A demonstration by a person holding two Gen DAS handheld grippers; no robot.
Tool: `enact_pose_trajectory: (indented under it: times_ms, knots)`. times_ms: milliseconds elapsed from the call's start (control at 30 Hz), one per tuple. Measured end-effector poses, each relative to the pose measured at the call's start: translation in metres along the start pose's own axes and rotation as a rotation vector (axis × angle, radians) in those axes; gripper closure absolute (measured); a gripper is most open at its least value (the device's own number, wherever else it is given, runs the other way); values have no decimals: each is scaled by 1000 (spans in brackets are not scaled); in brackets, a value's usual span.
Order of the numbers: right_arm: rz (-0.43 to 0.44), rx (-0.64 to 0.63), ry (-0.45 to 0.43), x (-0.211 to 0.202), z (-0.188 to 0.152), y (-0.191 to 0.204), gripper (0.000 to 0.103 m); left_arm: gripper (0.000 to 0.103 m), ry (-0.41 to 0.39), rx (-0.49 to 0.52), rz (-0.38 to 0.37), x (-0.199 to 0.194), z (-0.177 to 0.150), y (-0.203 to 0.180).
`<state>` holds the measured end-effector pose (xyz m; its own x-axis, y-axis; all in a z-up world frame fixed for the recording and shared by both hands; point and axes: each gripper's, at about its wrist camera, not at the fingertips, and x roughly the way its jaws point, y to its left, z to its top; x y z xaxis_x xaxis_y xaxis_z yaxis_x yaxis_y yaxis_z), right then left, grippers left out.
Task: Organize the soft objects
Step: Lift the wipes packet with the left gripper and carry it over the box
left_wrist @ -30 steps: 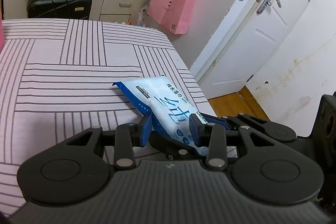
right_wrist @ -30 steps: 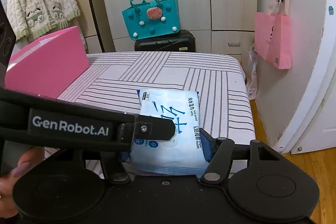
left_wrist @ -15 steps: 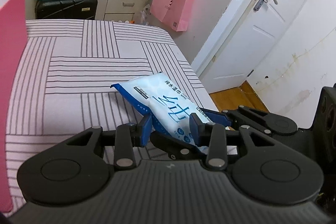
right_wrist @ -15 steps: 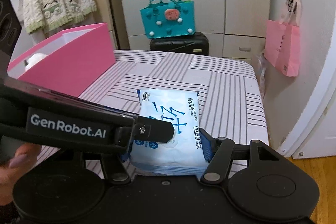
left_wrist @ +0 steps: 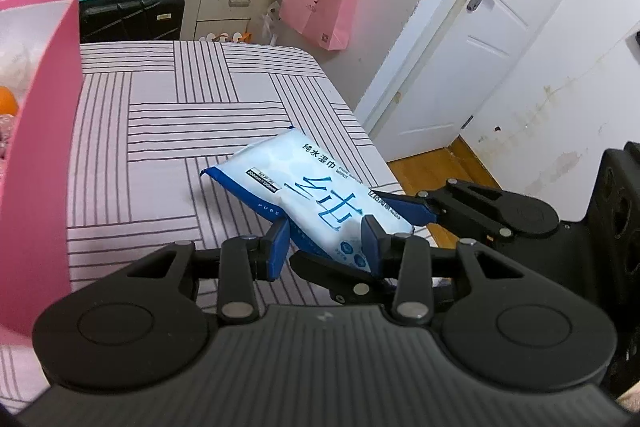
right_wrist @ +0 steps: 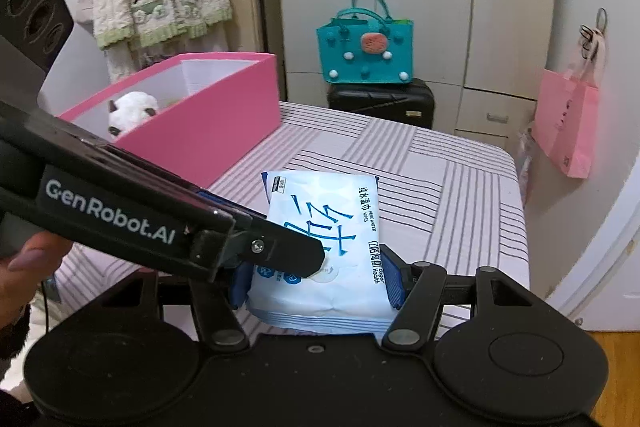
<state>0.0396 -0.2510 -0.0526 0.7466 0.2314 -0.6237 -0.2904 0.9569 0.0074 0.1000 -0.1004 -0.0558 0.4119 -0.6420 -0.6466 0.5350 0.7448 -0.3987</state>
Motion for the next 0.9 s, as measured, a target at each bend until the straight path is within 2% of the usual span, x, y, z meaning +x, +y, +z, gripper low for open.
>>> enact_pose_trajectory:
  times_ms: [300, 467, 700, 900]
  knots:
    - [66, -69, -5, -24, 11, 29, 36, 65, -4, 19, -16, -47, -10, 0]
    - [114, -107, 29, -34, 18, 51, 36, 66, 30, 24, -17, -74, -16, 4]
    - [207, -145, 100, -35, 33, 78, 36, 66, 110, -100, -32, -102, -20, 27]
    - [257, -211, 101, -38, 44, 107, 36, 67, 83, -107, 19, -132, -27, 32]
